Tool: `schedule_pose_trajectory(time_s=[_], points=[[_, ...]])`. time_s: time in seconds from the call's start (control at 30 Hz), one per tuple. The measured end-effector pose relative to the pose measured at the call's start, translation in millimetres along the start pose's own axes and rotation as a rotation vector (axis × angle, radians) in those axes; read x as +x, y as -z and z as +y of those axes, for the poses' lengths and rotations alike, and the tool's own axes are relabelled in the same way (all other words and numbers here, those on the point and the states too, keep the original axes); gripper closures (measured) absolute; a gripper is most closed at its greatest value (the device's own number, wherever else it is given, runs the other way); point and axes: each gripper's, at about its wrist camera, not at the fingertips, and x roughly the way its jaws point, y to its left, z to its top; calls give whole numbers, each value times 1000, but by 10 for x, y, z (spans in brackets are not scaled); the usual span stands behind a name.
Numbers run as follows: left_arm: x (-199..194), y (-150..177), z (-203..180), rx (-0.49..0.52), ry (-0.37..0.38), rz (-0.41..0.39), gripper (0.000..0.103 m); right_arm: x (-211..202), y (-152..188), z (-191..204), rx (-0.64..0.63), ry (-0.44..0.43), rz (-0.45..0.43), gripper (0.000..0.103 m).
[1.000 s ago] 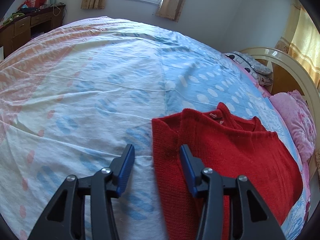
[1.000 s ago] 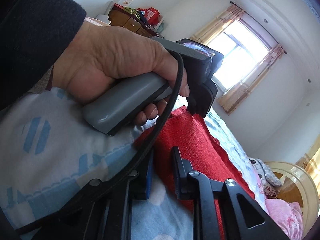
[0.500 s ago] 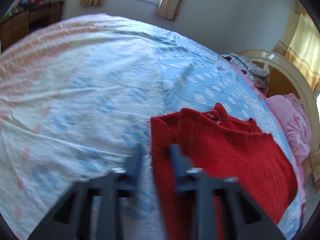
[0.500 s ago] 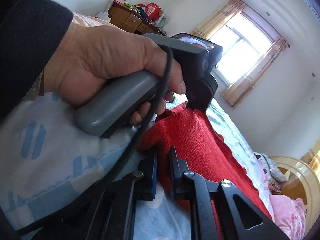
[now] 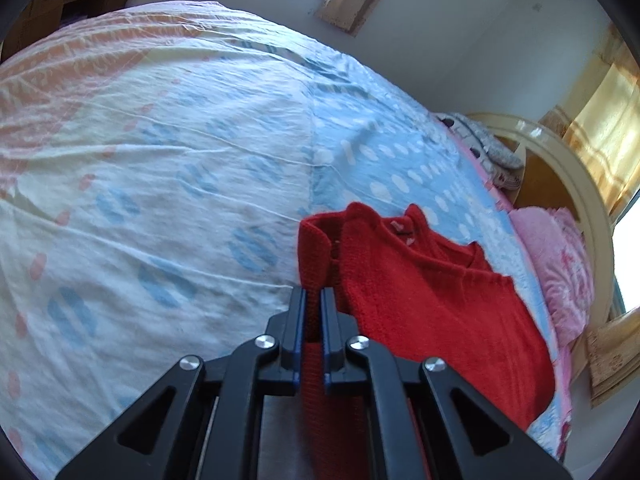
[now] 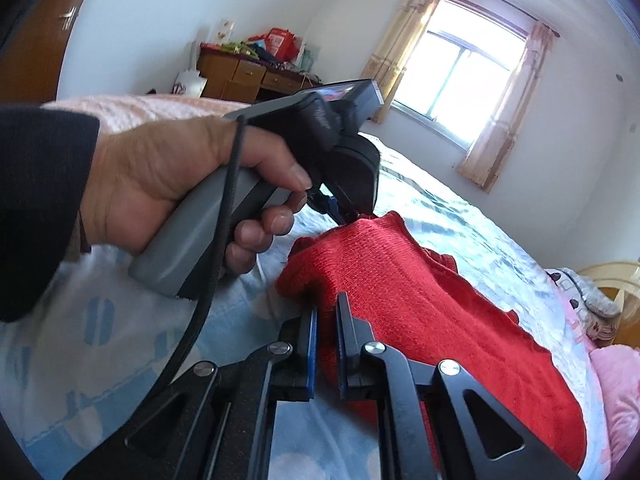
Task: Fold small clothes
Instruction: 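Lift the side edge with both tools and fold it over the sweater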
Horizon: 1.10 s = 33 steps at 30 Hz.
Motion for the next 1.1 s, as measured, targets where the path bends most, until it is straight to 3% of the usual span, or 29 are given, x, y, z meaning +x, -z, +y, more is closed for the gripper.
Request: schedule_pose_trajectory(time_s=[0.07,0.13,0.27,0.37,0.53,0.77,0.83,0.97,1.0,1.07,1.1], points=[[7,0,56,-36,-13,2,95,5,24,5,-6,-6,3,96],[10,-3,200,-126,49,11,91,30,37,20,-6,-10,6,96],[15,30,404,-252,218,21,66,57,32,38,-15,-9,10,96],[12,26,374,-235,260,19,56,85,31,49,-19,-8,13,96],[35,2,274,-203,268,23,44,103,50,62,-17,-9,14,96],[-30,43,459,-283,384,-25,43,129,66,58,-7,-13,18,96],[-10,31,382,-245,341,-12,43,138,86,76,-11,-10,21,96],[101,9,29,-73,169,44,45,164,87,114,-24,-1,31,96],[107,8,-31,-45,150,42,55,167,86,121,-28,3,32,96],[166,-2,-90,-32,145,78,85,151,83,117,-29,3,29,96],[154,-8,-79,-49,149,72,85,121,73,96,-23,0,23,96]])
